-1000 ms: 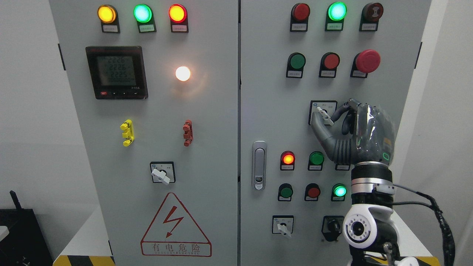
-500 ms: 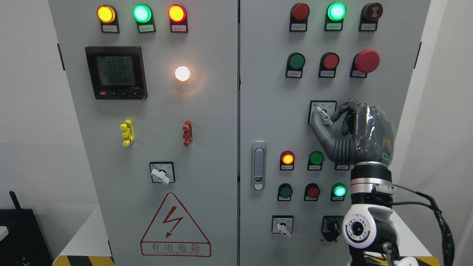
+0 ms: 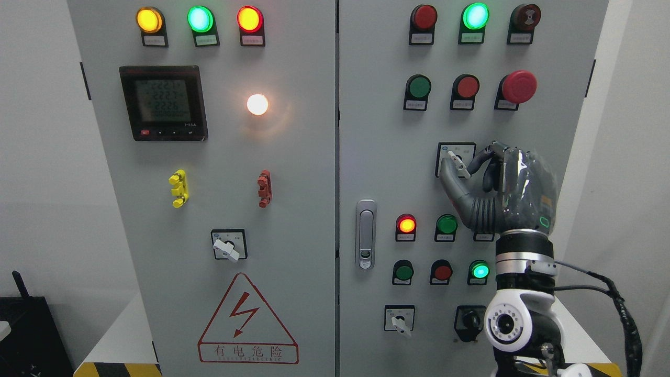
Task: Rotate and turn off gray switch
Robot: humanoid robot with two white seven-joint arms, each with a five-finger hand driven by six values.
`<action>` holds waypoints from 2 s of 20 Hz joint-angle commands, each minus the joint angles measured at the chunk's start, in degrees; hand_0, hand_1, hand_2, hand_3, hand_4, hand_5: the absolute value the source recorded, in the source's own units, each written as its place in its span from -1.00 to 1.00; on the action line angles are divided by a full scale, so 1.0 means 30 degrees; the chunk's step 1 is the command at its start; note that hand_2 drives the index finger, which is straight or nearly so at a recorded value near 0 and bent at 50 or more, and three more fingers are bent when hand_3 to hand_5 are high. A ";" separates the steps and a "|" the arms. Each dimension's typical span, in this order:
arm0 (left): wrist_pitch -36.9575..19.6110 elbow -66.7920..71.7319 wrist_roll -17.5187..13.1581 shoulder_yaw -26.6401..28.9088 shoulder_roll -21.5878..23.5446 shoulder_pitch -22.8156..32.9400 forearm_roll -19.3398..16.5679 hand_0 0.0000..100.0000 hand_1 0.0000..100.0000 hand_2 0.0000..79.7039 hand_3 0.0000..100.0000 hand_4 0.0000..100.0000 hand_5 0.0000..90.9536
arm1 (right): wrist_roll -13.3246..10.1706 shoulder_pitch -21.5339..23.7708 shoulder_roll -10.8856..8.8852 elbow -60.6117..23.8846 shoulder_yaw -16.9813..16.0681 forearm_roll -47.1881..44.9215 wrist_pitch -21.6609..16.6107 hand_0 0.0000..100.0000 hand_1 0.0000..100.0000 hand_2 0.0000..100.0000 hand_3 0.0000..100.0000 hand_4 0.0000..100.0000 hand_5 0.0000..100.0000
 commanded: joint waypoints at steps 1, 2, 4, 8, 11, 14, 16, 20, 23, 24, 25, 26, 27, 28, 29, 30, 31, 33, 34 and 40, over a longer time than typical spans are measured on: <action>0.0006 -0.0469 -0.0016 0.0146 0.0017 -0.0176 0.0381 -0.76 -0.22 -1.00 -1.00 -1.00 -1.00 | 0.0030 -0.0007 0.0001 0.0111 0.0050 -0.0030 -0.0020 -0.25 -0.22 0.39 1.00 1.00 1.00; 0.0006 -0.0469 -0.0016 0.0146 -0.0012 -0.0176 0.0381 -0.76 -0.22 -1.00 -1.00 -1.00 -1.00 | 0.0030 -0.0007 0.0001 0.0111 0.0050 -0.0030 -0.0049 -0.25 -0.22 0.39 1.00 1.00 1.00; 0.0006 -0.0469 -0.0016 0.0146 -0.0012 -0.0176 0.0381 -0.76 -0.22 -1.00 -1.00 -1.00 -1.00 | 0.0030 -0.0007 -0.0028 0.0111 0.0050 -0.0030 -0.0049 -0.23 -0.22 0.39 1.00 1.00 1.00; 0.0006 -0.0469 -0.0016 0.0146 0.0017 -0.0176 0.0381 -0.76 -0.22 -1.00 -1.00 -1.00 -1.00 | 0.0059 -0.0007 -0.0028 0.0141 0.0050 -0.0030 -0.0049 -0.20 -0.23 0.39 1.00 1.00 1.00; 0.0006 -0.0469 -0.0016 0.0146 0.0017 -0.0176 0.0381 -0.76 -0.22 -1.00 -1.00 -1.00 -1.00 | 0.0089 -0.0095 0.0001 0.0170 0.0050 -0.0030 -0.0049 -0.19 -0.23 0.39 1.00 1.00 1.00; 0.0006 -0.0469 -0.0016 0.0146 -0.0012 -0.0176 0.0381 -0.76 -0.22 -1.00 -1.00 -1.00 -1.00 | 0.0088 -0.0125 0.0001 0.0199 0.0050 -0.0030 -0.0049 -0.17 -0.23 0.40 1.00 1.00 1.00; 0.0006 -0.0469 -0.0016 0.0146 -0.0012 -0.0176 0.0381 -0.76 -0.22 -1.00 -1.00 -1.00 -1.00 | 0.0059 -0.0125 0.0001 0.0199 0.0050 -0.0030 -0.0049 -0.17 -0.23 0.40 1.00 1.00 1.00; 0.0006 -0.0469 -0.0016 0.0146 -0.0012 -0.0176 0.0381 -0.76 -0.22 -1.00 -1.00 -1.00 -1.00 | 0.0060 -0.0125 0.0001 0.0199 0.0050 -0.0030 -0.0049 -0.15 -0.24 0.41 1.00 1.00 1.00; 0.0006 -0.0469 -0.0016 0.0146 -0.0012 -0.0176 0.0381 -0.76 -0.22 -1.00 -1.00 -1.00 -1.00 | 0.0089 -0.0125 0.0001 0.0199 0.0050 -0.0030 -0.0049 -0.13 -0.24 0.41 1.00 1.00 1.00; 0.0006 -0.0469 0.0013 0.0146 -0.0012 -0.0176 0.0381 -0.76 -0.22 -1.00 -1.00 -1.00 -1.00 | 0.0089 -0.0125 0.0001 0.0199 0.0050 -0.0030 -0.0049 -0.12 -0.24 0.42 1.00 1.00 1.00; 0.0006 -0.0469 -0.0016 0.0146 0.0017 -0.0176 0.0381 -0.76 -0.22 -1.00 -1.00 -1.00 -1.00 | 0.0089 -0.0125 0.0001 0.0228 0.0050 -0.0030 -0.0049 -0.12 -0.24 0.42 1.00 1.00 1.00; 0.0006 -0.0469 -0.0016 0.0146 -0.0012 -0.0176 0.0381 -0.76 -0.22 -1.00 -1.00 -1.00 -1.00 | 0.0089 -0.0125 0.0001 0.0228 0.0050 -0.0030 -0.0049 -0.12 -0.24 0.43 1.00 1.00 1.00; 0.0006 -0.0469 -0.0016 0.0146 -0.0012 -0.0176 0.0381 -0.76 -0.22 -1.00 -1.00 -1.00 -1.00 | 0.0089 -0.0125 0.0001 0.0228 0.0050 -0.0030 -0.0049 -0.10 -0.25 0.43 1.00 1.00 1.00; 0.0006 -0.0469 -0.0016 0.0146 -0.0012 -0.0176 0.0381 -0.76 -0.22 -1.00 -1.00 -1.00 -1.00 | 0.0089 -0.0125 0.0001 0.0228 0.0050 -0.0030 -0.0049 -0.09 -0.25 0.43 1.00 1.00 1.00; 0.0006 -0.0469 -0.0016 0.0146 0.0017 -0.0176 0.0381 -0.76 -0.22 -1.00 -1.00 -1.00 -1.00 | 0.0089 -0.0125 0.0001 0.0228 0.0050 -0.0030 -0.0049 -0.09 -0.25 0.44 1.00 1.00 1.00; 0.0006 -0.0469 -0.0016 0.0146 -0.0012 -0.0176 0.0381 -0.76 -0.22 -1.00 -1.00 -1.00 -1.00 | 0.0089 -0.0125 0.0001 0.0228 0.0050 -0.0030 -0.0049 -0.07 -0.25 0.44 1.00 1.00 1.00; 0.0006 -0.0469 -0.0016 0.0146 0.0017 -0.0176 0.0381 -0.76 -0.22 -1.00 -1.00 -1.00 -1.00 | 0.0089 -0.0125 0.0001 0.0228 0.0050 -0.0030 -0.0049 -0.07 -0.25 0.44 1.00 1.00 1.00; 0.0006 -0.0469 -0.0016 0.0146 -0.0012 -0.0176 0.0381 -0.76 -0.22 -1.00 -1.00 -1.00 -1.00 | 0.0089 -0.0154 0.0001 0.0257 0.0050 -0.0030 -0.0049 -0.05 -0.26 0.44 1.00 1.00 1.00; 0.0006 -0.0469 -0.0016 0.0146 -0.0012 -0.0176 0.0381 -0.76 -0.22 -1.00 -1.00 -1.00 -1.00 | 0.0089 -0.0154 0.0001 0.0258 0.0050 -0.0030 -0.0049 -0.05 -0.26 0.46 1.00 1.00 1.00; 0.0006 -0.0469 -0.0016 0.0146 -0.0012 -0.0176 0.0381 -0.76 -0.22 -1.00 -1.00 -1.00 -1.00 | 0.0060 -0.0154 0.0001 0.0287 0.0050 -0.0030 -0.0078 -0.02 -0.28 0.46 1.00 1.00 1.00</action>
